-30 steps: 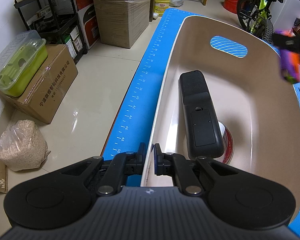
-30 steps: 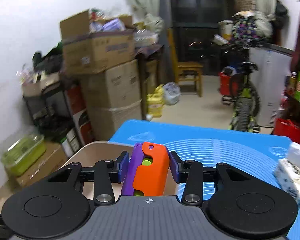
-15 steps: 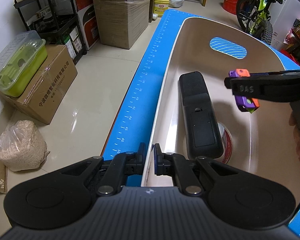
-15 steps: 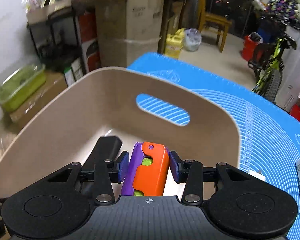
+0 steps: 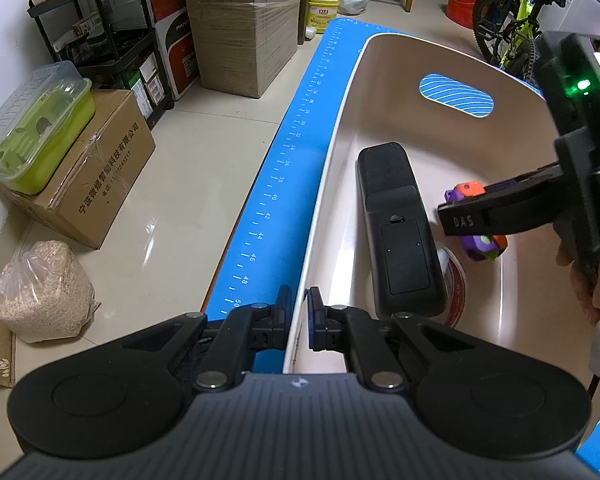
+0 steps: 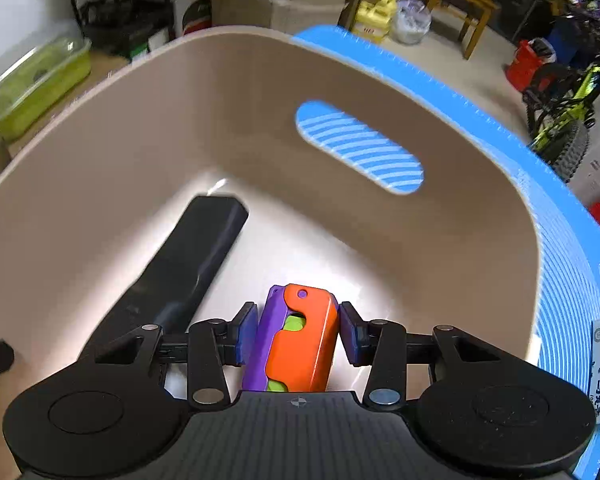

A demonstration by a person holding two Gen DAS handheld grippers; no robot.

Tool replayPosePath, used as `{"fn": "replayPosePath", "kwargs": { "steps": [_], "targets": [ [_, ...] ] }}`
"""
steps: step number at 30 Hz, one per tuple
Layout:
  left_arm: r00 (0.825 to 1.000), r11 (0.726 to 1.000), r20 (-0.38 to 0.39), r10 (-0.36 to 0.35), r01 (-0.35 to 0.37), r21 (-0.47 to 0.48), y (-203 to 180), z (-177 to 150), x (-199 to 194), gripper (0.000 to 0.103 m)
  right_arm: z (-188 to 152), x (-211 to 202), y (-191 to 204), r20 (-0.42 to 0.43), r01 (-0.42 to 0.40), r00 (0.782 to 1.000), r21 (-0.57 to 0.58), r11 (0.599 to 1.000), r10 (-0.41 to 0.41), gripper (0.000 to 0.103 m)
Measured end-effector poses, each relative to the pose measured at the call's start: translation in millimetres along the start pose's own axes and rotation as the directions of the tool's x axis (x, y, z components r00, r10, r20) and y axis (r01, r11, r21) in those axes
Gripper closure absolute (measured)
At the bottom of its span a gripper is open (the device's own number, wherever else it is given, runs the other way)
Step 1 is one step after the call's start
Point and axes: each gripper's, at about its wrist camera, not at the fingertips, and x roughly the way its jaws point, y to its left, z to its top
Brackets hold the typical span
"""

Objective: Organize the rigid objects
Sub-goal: 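Carry the toy into the bin and open the right gripper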

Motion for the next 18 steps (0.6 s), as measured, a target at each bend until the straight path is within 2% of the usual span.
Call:
{"fn": "replayPosePath", "kwargs": {
  "steps": [4,9,14,18],
  "targets": [
    [1.000,1.000,0.000,0.000,0.000,-0.001,0.0,0.1,0.0,0.094,0.4,5.0,2.3,-0.042,0.000,0.999,-0.005,1.000,-0.001,0.053],
    [1.000,1.000,-0.001,0.001,-0.001,0.000,-0.1,-0.1,0.1,0.094,0.3,3.1,3.0,-0.053,0.002,0.999,0.001,1.000,-0.002,0.054],
    [1.000,1.000,-0.003,0.003,-0.003,0.002,-2.9,1.1,0.1,0.093,-2.6,-20.4,-3.7,0.036,-0.012,0.999,0.031,0.999,0.011,0.038],
    [1.000,1.000,-0.003,-0.002,0.002,-0.001,-2.8,1.2,-0.7,0.093,-15.2,-55.1,-11.8,0.143,-0.031,0.989,0.023,0.999,0.027,0.038]
  ]
}}
